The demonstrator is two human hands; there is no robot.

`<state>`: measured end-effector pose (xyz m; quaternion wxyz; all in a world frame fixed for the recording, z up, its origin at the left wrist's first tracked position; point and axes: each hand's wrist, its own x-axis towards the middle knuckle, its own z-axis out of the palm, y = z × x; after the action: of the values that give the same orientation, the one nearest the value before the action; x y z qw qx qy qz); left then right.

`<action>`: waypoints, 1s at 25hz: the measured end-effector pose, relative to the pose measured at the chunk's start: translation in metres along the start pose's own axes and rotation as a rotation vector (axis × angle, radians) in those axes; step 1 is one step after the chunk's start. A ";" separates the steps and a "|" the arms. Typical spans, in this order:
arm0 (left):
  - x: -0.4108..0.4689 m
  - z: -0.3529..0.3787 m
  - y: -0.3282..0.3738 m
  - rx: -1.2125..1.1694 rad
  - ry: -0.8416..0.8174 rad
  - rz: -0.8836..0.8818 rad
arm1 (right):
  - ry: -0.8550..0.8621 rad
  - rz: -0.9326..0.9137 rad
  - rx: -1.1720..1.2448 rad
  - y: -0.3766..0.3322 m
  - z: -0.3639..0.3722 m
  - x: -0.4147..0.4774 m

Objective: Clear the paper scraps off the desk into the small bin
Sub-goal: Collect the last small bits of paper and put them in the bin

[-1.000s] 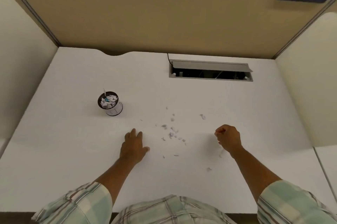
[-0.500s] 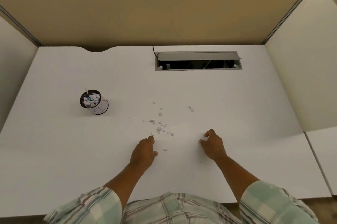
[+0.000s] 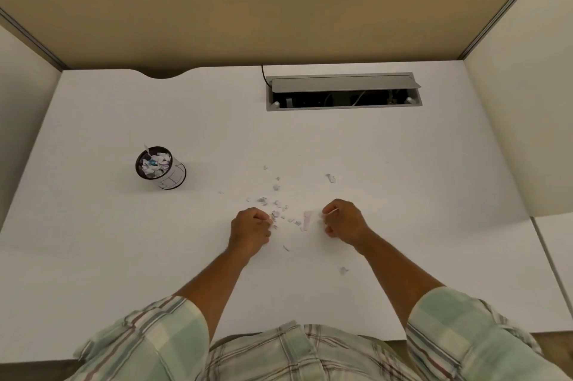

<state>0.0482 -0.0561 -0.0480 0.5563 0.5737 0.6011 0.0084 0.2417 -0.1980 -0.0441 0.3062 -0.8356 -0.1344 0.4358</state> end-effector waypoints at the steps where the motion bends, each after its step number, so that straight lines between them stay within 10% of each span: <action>1: 0.001 -0.005 -0.001 -0.037 0.008 -0.030 | 0.020 0.039 0.027 0.005 -0.010 -0.004; 11: -0.026 0.009 -0.019 -0.085 -0.530 -0.369 | -0.175 0.189 -0.239 0.047 -0.019 -0.046; 25: 0.024 -0.001 0.027 -0.234 -0.184 -0.255 | -0.095 0.101 0.218 -0.055 0.053 0.015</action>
<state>0.0726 -0.0290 -0.0461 0.6684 0.4226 0.6105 -0.0451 0.2098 -0.1268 -0.0426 0.3664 -0.7814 -0.0584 0.5018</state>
